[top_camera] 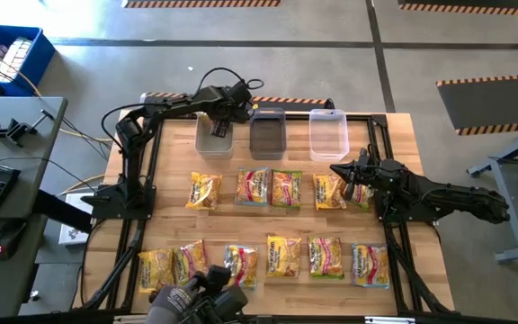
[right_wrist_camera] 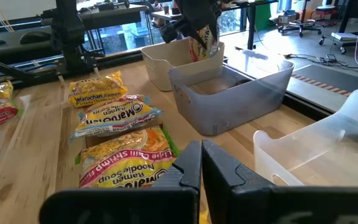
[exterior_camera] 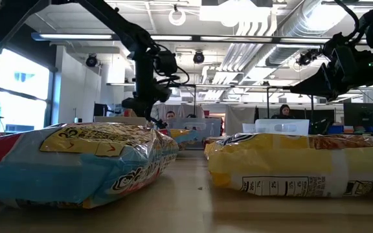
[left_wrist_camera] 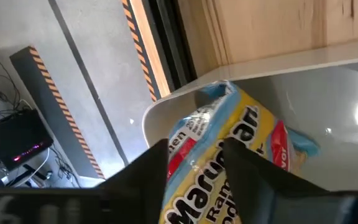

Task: Sort Maruchan noodles
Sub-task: Put the blue noodle pack into the gray bin

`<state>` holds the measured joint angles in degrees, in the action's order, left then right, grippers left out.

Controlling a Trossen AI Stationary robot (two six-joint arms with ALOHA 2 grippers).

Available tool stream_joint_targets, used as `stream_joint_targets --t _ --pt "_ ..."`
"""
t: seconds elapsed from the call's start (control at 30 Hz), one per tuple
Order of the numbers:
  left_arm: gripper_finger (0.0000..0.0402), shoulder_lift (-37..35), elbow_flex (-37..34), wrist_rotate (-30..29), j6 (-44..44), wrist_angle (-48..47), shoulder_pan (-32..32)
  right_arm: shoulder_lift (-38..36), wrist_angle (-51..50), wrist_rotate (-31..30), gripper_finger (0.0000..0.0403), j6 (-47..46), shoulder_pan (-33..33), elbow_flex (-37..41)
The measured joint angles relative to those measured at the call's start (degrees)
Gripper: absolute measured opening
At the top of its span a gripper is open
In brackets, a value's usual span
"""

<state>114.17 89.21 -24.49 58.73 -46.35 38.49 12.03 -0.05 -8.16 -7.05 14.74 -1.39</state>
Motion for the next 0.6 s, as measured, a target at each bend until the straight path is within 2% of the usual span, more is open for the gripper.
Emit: stream_joint_targets --t 0.23,0.43,0.6 --pt "0.0012 0.0 0.0 -0.3 1.0 -2.6 0.6 0.0 0.0 0.0 0.0 0.0 0.0 0.0" --pt "0.0001 -2.1 0.5 0.1 -1.3 -3.9 1.2 0.0 0.0 0.0 0.0 0.0 0.0 0.0" --pt "0.0 -4.2 4.1 5.1 -6.4 -7.4 2.4 0.0 0.0 0.0 0.0 0.0 0.0 0.0"
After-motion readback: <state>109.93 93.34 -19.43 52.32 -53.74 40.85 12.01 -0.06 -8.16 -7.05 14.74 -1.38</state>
